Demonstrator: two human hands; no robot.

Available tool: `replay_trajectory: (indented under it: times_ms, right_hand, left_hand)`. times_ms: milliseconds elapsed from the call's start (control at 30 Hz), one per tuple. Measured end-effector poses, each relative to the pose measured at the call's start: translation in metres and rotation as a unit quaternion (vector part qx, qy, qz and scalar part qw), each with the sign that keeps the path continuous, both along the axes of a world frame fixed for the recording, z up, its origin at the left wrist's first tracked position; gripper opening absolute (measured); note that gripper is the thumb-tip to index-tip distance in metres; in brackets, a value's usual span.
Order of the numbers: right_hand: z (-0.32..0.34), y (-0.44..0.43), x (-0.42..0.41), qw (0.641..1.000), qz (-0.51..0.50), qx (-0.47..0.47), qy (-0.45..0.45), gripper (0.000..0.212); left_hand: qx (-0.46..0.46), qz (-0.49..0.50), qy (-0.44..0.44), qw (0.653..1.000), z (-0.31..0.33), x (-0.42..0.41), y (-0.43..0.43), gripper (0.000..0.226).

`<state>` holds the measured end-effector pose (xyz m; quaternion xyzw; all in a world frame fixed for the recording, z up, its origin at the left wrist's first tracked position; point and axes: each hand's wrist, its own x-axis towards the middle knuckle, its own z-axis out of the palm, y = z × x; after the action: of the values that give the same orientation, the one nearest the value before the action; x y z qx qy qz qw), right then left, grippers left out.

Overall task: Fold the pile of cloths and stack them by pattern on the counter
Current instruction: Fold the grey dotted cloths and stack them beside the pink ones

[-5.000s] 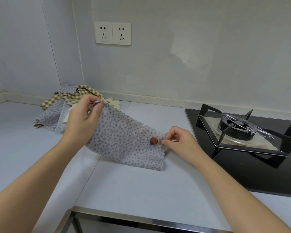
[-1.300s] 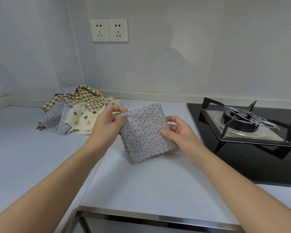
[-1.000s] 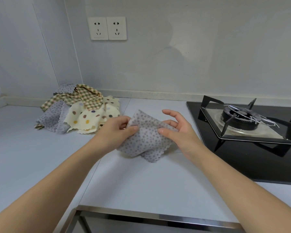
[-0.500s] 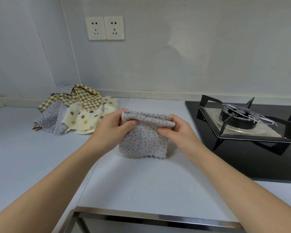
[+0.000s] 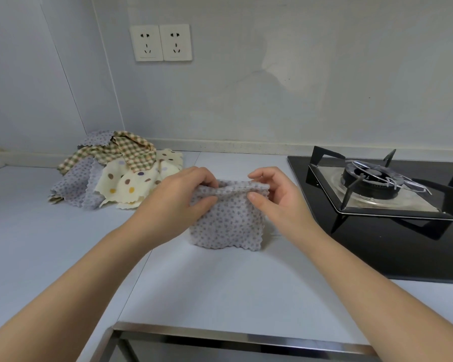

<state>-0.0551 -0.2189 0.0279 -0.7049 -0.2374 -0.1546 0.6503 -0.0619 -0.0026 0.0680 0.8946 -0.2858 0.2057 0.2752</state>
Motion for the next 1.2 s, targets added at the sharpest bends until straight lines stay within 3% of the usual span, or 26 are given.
replay_trajectory:
  times_ms: [167, 500, 667, 867, 933, 1067, 1200]
  right_hand:
    - [0.000, -0.001, -0.002, 0.999, -0.001, -0.045, -0.018, 0.023]
    - [0.007, -0.006, -0.008, 0.992, 0.009, -0.117, -0.050, 0.020]
    - [0.007, -0.006, -0.008, 0.985, -0.009, -0.162, -0.062, 0.005]
    - [0.005, -0.007, -0.005, 0.988, -0.043, -0.129, -0.068, 0.010]
    - [0.005, -0.008, -0.004, 0.991, -0.047, -0.106, -0.071, 0.014]
    - [0.005, -0.007, -0.004, 0.992, -0.060, -0.079, -0.072, 0.018]
    - [0.005, -0.007, -0.005, 0.993, -0.069, -0.070, -0.062, 0.012]
  left_hand:
    - [0.044, 0.034, -0.019, 0.998, 0.003, -0.002, 0.002, 0.011]
    - [0.054, -0.070, -0.032, 0.996, 0.014, 0.000, 0.011, 0.012]
    - [0.075, -0.087, -0.025, 0.993, 0.016, 0.001, 0.017, 0.015]
    - [0.087, -0.068, -0.003, 0.994, 0.020, 0.001, 0.024, 0.007]
    - [0.101, -0.047, -0.010, 0.994, 0.020, 0.002, 0.027, 0.013]
    - [0.146, 0.018, -0.055, 0.988, 0.021, 0.000, 0.025, 0.019]
    - [0.128, 0.031, -0.089, 0.987, 0.022, -0.004, 0.022, 0.021]
